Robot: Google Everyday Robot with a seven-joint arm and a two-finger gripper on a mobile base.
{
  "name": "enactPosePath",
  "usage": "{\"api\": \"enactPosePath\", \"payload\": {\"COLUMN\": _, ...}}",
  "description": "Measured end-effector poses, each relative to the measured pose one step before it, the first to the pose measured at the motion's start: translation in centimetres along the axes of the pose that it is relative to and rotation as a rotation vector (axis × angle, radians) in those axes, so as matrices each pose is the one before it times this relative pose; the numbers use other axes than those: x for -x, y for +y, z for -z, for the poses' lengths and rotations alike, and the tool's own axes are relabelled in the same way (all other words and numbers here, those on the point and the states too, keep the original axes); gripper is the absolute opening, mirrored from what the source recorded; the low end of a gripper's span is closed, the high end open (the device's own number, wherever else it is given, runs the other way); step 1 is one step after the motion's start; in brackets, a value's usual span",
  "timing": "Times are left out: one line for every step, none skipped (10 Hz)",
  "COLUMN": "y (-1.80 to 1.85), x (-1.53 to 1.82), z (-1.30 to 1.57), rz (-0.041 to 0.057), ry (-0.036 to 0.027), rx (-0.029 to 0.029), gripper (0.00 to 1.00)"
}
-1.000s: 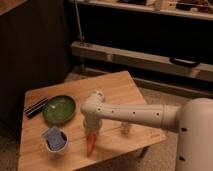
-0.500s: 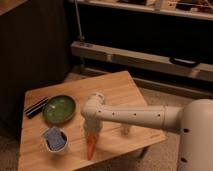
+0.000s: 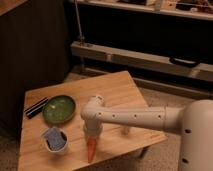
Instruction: Drag the pepper across the table
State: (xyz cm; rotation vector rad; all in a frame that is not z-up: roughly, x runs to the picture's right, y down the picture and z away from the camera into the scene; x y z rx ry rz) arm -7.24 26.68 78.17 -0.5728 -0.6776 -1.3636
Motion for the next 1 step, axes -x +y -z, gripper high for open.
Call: {"api": "enactPosePath", "payload": {"y": 0.149, "x": 0.264, "z": 0.114, "rz": 0.00846, "ry": 0.00389, "rx": -0.00835, "gripper": 0.26}}
